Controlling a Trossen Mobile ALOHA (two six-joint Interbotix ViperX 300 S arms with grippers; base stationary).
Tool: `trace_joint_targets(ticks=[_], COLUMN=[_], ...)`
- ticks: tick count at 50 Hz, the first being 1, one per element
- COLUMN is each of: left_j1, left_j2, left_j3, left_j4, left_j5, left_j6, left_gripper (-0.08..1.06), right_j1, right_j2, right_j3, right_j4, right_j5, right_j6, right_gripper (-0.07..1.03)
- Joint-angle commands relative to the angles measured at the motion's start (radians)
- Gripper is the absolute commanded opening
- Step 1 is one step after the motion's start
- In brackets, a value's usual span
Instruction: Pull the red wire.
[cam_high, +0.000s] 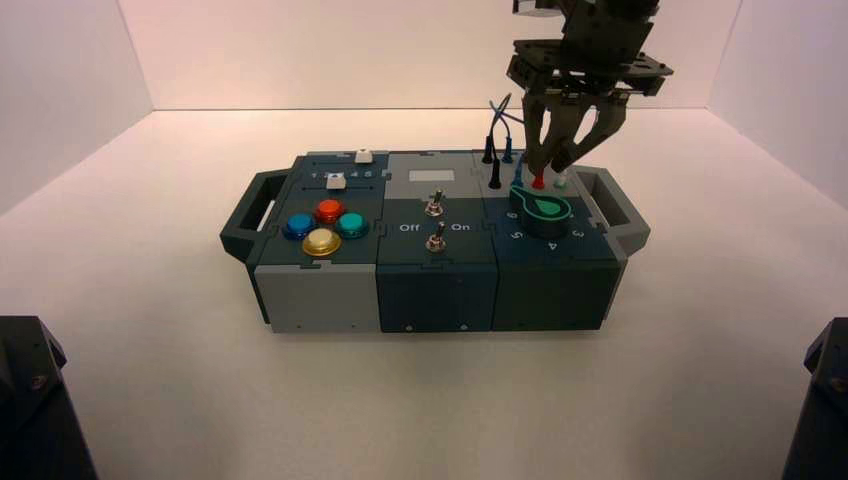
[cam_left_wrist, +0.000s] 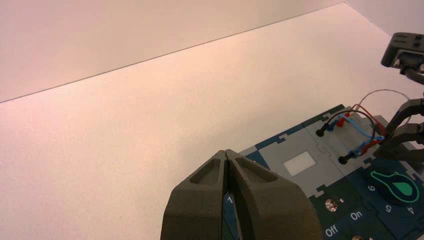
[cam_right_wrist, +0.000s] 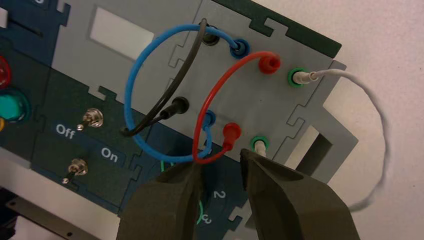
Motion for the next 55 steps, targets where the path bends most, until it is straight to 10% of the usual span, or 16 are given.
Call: trace_joint_targets(ticks=[1, 27, 41, 55], left_j1=[-0.003, -0.003, -0.003, -0.003], left_j2=[-0.009, -0.017, -0.025, -0.025], left_j3=[-0.037, -0.037, -0.037, -0.037], left_j4=[0.000, 0.002, 0.002, 0.002], left_j5=[-0.006, -0.006, -0.006, -0.006], left_j6=[0.003, 0.005, 0.005, 0.005], left_gripper=[-0.03, -0.03, -0.03, -0.03], right_j1=[0.002, 0.002, 0.002, 0.000], right_j2=[-0.002, 0.060, 0.063, 0.041], right_j3=[-0.034, -0.074, -0.072, -0.077], right_j4=[-0.011, -0.018, -0.066, -0.101], right_j5=[-0.006, -0.009, -0.005, 0.000], right_j6=[-0.003, -0.002, 0.008, 0.032], right_gripper=[0.38, 0.37, -0.03, -0.03])
